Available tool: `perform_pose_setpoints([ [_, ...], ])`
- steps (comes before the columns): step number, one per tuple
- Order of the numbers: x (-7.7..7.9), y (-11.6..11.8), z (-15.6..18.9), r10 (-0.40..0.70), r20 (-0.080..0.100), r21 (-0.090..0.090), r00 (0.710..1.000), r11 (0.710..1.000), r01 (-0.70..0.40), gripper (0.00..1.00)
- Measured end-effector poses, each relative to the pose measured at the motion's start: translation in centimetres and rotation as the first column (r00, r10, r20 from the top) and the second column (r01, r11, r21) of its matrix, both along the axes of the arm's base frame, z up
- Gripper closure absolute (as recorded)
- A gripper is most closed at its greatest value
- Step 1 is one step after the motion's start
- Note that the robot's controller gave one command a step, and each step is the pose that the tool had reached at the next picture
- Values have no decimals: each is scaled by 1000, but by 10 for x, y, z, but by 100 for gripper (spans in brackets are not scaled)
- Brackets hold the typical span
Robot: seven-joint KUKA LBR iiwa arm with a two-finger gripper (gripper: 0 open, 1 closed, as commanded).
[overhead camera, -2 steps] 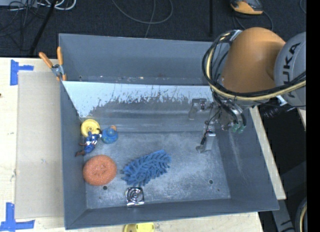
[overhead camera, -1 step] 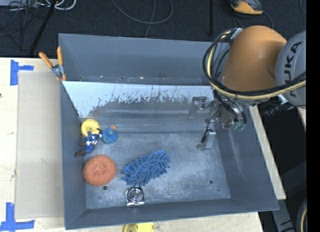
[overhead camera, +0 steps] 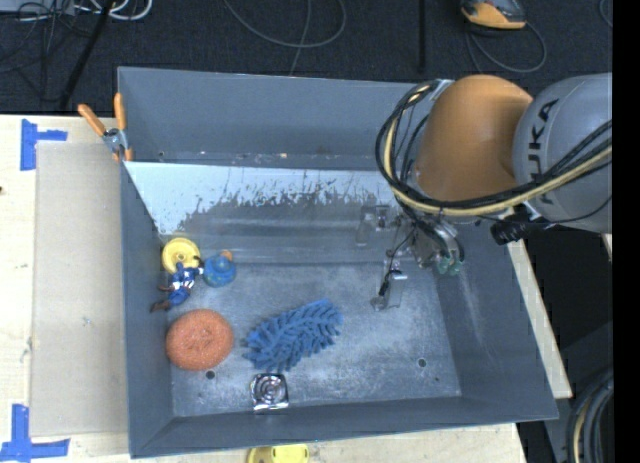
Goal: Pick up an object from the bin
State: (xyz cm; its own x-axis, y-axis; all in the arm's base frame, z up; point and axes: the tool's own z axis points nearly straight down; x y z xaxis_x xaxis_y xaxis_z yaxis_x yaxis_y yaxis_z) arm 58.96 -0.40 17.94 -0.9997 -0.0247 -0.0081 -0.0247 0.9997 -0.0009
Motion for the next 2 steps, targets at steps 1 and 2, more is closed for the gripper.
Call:
perform_pose_setpoints([
  [1,-27,48,-67,7,-6,1,1000,1000,-7,0],
  [2,-30,59,-106,108,-9,2,994,994,-108,0],
])
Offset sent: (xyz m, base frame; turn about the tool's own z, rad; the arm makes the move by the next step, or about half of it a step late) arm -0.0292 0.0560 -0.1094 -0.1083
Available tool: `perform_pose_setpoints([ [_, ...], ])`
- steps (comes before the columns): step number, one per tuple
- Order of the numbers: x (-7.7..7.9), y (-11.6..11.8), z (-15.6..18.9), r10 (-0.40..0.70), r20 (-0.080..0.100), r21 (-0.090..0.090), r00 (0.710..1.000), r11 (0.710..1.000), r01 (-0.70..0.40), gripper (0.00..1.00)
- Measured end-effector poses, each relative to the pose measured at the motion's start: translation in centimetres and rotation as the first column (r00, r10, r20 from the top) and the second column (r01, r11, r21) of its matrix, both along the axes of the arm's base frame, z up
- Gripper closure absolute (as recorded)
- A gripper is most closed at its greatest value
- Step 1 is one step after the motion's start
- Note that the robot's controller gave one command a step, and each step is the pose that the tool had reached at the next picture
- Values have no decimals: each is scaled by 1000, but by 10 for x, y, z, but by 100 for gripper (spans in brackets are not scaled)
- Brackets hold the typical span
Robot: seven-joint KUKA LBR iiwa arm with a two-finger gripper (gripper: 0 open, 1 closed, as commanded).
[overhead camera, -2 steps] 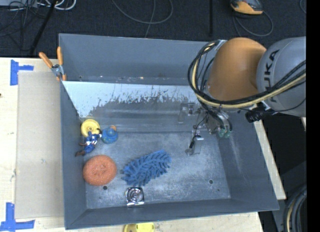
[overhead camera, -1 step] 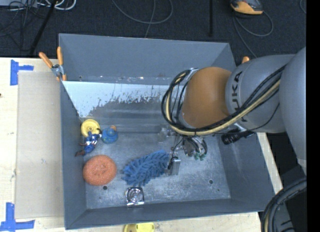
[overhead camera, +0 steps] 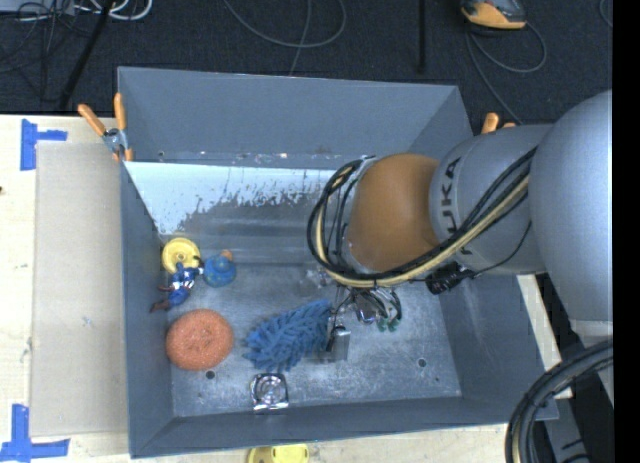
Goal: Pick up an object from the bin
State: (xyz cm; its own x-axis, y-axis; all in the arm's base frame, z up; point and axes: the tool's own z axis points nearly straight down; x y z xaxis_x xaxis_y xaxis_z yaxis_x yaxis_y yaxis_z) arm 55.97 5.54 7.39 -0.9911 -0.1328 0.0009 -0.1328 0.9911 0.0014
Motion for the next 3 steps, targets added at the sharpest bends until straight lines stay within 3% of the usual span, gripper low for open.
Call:
perform_pose_setpoints([
  [1,-8,26,-4,203,-1,0,979,979,-203,100],
  [2,-8,26,-4,202,-1,0,979,979,-202,100],
  [3,47,18,143,224,3,-1,975,975,-224,100],
])
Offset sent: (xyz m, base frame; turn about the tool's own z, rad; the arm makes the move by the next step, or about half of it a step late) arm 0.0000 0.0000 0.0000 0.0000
